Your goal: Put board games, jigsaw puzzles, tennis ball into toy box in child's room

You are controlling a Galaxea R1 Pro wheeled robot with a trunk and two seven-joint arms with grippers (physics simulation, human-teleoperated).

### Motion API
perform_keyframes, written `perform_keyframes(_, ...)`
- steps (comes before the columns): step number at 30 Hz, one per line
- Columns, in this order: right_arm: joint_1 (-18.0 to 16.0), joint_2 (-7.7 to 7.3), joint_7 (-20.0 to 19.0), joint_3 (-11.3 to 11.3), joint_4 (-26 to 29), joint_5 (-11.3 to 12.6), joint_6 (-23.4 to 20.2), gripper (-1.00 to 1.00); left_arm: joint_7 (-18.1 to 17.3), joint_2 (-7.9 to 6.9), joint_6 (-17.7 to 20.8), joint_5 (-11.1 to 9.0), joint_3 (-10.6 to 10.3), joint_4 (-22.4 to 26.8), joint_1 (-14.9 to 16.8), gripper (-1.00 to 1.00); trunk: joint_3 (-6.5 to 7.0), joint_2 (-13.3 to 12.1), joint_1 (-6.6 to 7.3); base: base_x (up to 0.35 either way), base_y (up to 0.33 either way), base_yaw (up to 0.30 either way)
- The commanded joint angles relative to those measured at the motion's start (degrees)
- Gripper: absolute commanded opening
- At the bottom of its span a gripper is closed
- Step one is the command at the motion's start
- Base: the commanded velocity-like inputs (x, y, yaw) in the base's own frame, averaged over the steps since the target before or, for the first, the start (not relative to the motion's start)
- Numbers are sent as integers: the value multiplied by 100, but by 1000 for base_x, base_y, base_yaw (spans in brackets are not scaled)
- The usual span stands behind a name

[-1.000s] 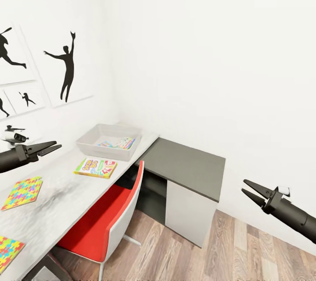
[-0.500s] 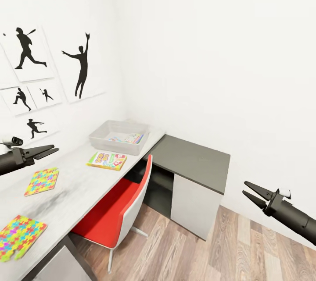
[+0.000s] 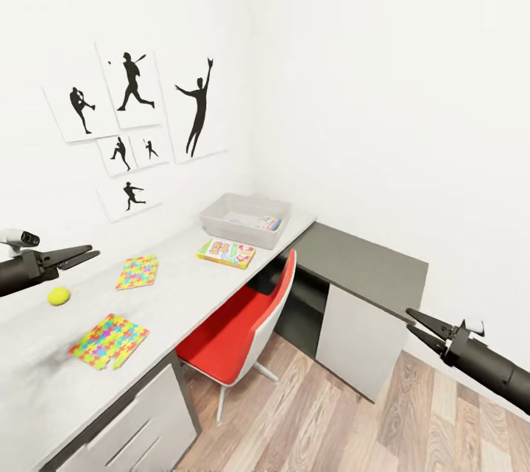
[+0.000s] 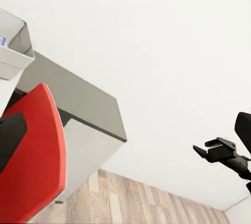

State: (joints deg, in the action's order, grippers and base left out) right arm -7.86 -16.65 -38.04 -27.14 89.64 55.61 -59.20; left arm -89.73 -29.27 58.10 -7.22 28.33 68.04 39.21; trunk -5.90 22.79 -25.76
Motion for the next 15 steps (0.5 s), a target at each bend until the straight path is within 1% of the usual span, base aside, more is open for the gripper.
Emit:
perform_keyframes(1,-5,1,-35,-10,1,-33,-29,100,-27,0,61,11,1,-1,1,100,-13,13,-2,-84,14,291)
perform_keyframes(15,-5,-3,-37,-18,1,-50,-21,100,-27,-13,54,31,14,-15,-22,100,-13,13,-2,-11,2,291)
